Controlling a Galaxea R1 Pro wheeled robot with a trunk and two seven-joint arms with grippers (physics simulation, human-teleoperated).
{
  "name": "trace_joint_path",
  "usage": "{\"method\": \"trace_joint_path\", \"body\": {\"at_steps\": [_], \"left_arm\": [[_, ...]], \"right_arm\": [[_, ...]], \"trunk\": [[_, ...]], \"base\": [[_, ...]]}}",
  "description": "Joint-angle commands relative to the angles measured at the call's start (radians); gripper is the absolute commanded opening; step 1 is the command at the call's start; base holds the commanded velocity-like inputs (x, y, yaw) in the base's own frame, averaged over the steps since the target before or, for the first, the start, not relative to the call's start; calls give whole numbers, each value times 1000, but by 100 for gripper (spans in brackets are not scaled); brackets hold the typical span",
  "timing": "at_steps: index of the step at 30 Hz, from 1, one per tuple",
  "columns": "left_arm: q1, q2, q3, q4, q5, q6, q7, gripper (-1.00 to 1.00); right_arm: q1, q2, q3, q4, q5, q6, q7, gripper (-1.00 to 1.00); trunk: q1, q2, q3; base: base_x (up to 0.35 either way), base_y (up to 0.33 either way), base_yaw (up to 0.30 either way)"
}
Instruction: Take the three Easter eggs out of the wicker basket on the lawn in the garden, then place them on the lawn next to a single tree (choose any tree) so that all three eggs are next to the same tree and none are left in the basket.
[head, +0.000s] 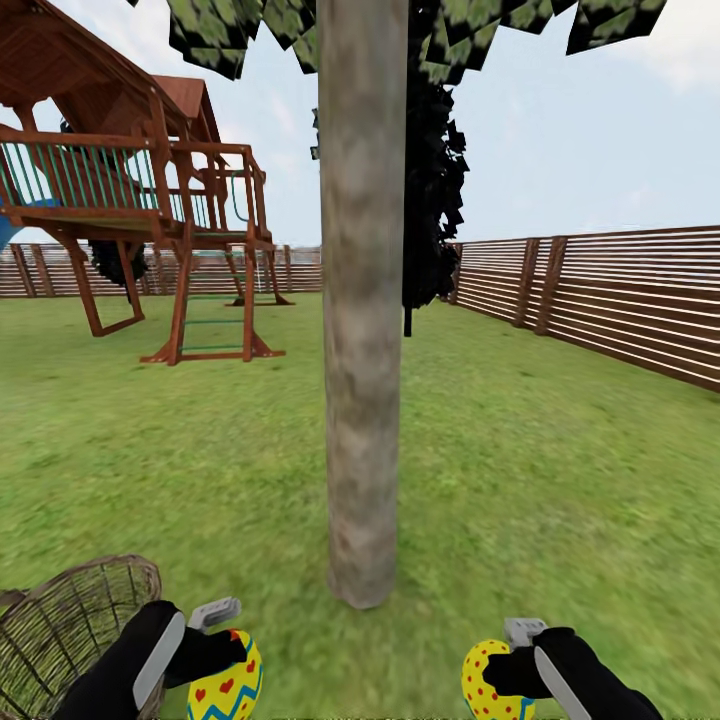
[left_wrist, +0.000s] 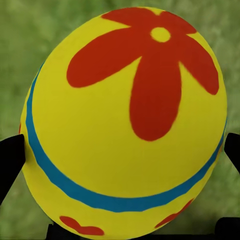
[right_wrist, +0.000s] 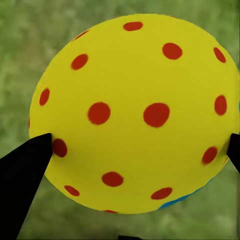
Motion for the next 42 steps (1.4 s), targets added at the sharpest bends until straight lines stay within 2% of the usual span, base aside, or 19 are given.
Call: {"method": "trace_joint_path", "body": {"at_steps": [1,3,4,9,11,13,16,22,26,29,32,42], "left_arm": [[-1,0,0,3,1,4,-1,-100],[-1,-1,-1,22,-1,3,2,-100],[-1,-4,-2,24,-1,3,3,-100],[-1,-7,-3,24,-1,3,6,-100],[-1,-5,-1,25,-1,3,6,-100],[-1,-6,-1,25,-1,3,7,-100],[-1,-7,-1,25,-1,3,5,-100],[-1,-7,-1,28,-1,3,7,-100],[-1,-6,-1,28,-1,3,7,-100],[-1,-7,-1,28,-1,3,7,-100],[-1,-8,-2,28,-1,3,7,-100],[-1,-11,-2,27,-1,2,7,-100]], "right_arm": [[-1,-6,2,-1,4,4,6,-100],[-1,-39,1,-1,3,5,7,-100],[-1,-40,2,-1,3,6,7,-100],[-1,-28,15,5,-3,5,11,-100],[-1,-20,40,49,1,2,11,-100],[-1,-19,46,57,2,2,10,-100],[-1,-33,43,59,2,4,10,-100],[-1,-38,37,59,2,4,10,-100],[-1,-66,12,57,-4,4,9,-100],[-1,-70,9,43,1,6,10,-100],[-1,-70,19,-10,3,6,10,-100],[-1,-73,22,-13,5,4,7,-100]], "trunk": [[4,-8,-4],[11,-22,-11],[15,-29,-14],[34,-64,-29],[42,-78,-36],[50,-92,-42],[61,-113,-51],[84,-155,-70],[100,-183,-83],[111,-204,-92],[123,-225,-101],[161,-295,-133]], "base": [[0,0,0],[0,0,0],[0,0,0],[0,0,0],[0,0,0],[0,0,0],[0,0,0],[0,0,0],[0,0,0],[0,0,0],[0,0,0],[0,0,0]]}}
